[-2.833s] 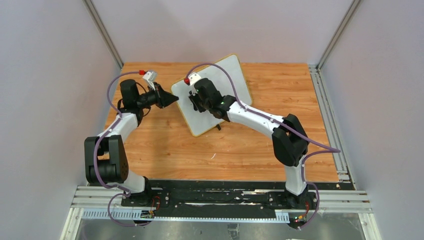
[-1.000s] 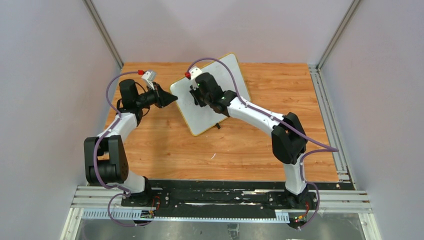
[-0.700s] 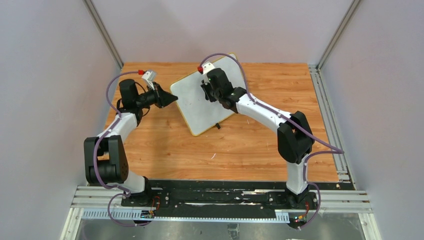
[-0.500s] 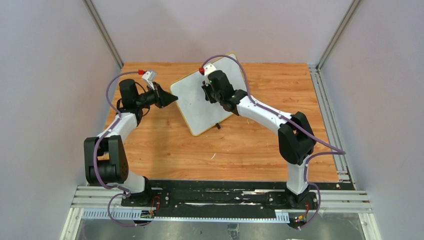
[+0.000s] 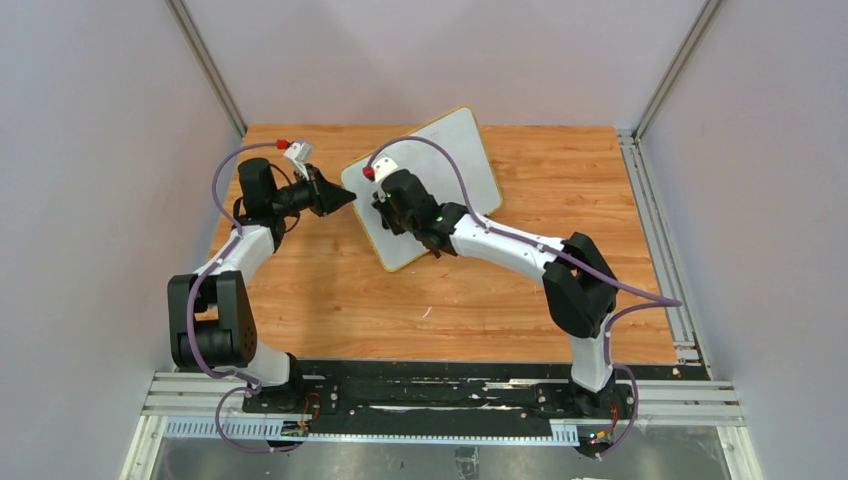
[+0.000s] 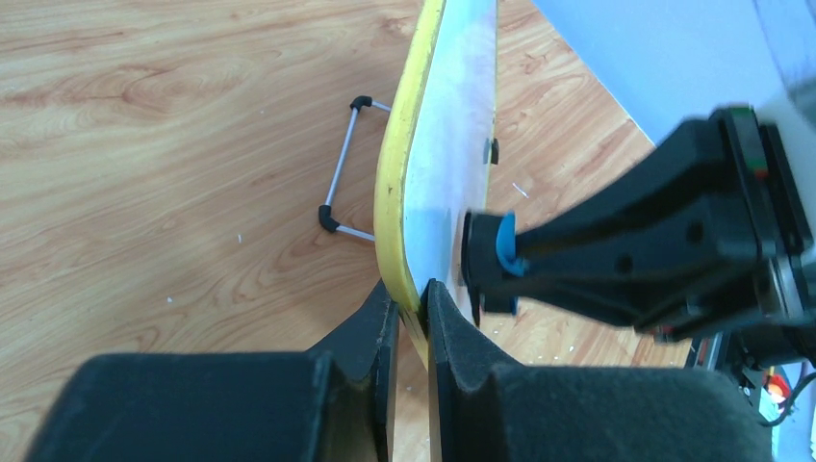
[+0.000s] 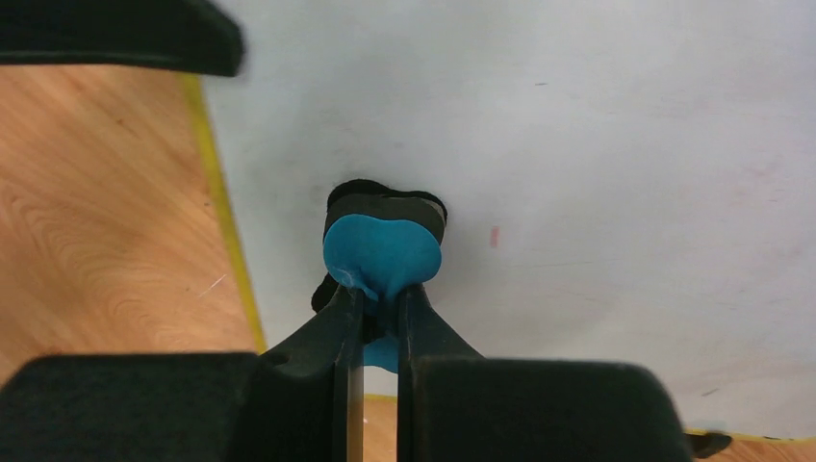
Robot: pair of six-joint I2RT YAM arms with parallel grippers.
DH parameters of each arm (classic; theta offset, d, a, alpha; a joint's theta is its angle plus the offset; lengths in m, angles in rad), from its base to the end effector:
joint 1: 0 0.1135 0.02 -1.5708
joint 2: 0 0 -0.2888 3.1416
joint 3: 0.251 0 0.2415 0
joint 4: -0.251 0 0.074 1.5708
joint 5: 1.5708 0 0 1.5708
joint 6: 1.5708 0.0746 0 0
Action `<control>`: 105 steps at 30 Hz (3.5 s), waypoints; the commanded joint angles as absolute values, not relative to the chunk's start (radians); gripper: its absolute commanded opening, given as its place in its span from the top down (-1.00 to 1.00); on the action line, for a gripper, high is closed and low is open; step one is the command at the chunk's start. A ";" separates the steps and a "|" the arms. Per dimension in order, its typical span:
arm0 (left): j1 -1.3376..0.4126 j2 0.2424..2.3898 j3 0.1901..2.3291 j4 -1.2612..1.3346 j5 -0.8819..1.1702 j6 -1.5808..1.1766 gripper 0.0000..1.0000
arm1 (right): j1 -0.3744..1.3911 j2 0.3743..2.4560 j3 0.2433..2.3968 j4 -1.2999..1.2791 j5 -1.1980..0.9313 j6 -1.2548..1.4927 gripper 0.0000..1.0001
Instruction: Erase the whiteboard
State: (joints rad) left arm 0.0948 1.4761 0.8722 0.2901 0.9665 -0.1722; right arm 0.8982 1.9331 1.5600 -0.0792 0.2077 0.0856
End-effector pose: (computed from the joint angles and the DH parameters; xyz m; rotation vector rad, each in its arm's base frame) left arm 0.3343 -0.0299 0.2816 0.4232 1.8003 -0.9547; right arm 0.3200 0.3770 0.2899 -0.6816 1.9200 0.4142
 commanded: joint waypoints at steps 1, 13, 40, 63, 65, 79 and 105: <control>0.090 1.466 0.887 0.291 0.950 -0.087 1.00 | 0.951 1.957 1.576 -0.074 0.212 0.104 0.99; 0.089 1.464 0.885 0.288 0.949 -0.086 1.00 | 0.855 1.911 1.482 -0.068 0.252 0.094 0.99; 0.090 1.464 0.887 0.285 0.948 -0.086 1.00 | 0.867 1.950 1.585 -0.088 0.200 0.091 0.99; 0.089 1.461 0.885 0.285 0.950 -0.085 1.00 | 0.724 1.885 1.479 -0.084 0.233 0.068 0.99; 0.090 1.461 0.885 0.285 0.950 -0.084 1.00 | 0.714 1.881 1.476 -0.083 0.235 0.065 0.99; 0.090 1.468 0.888 0.284 0.950 -0.084 1.00 | 0.846 1.974 1.613 -0.092 0.160 0.108 0.99; 0.089 1.455 0.885 0.284 0.954 -0.089 1.00 | 0.963 2.111 1.813 -0.147 0.186 0.049 0.99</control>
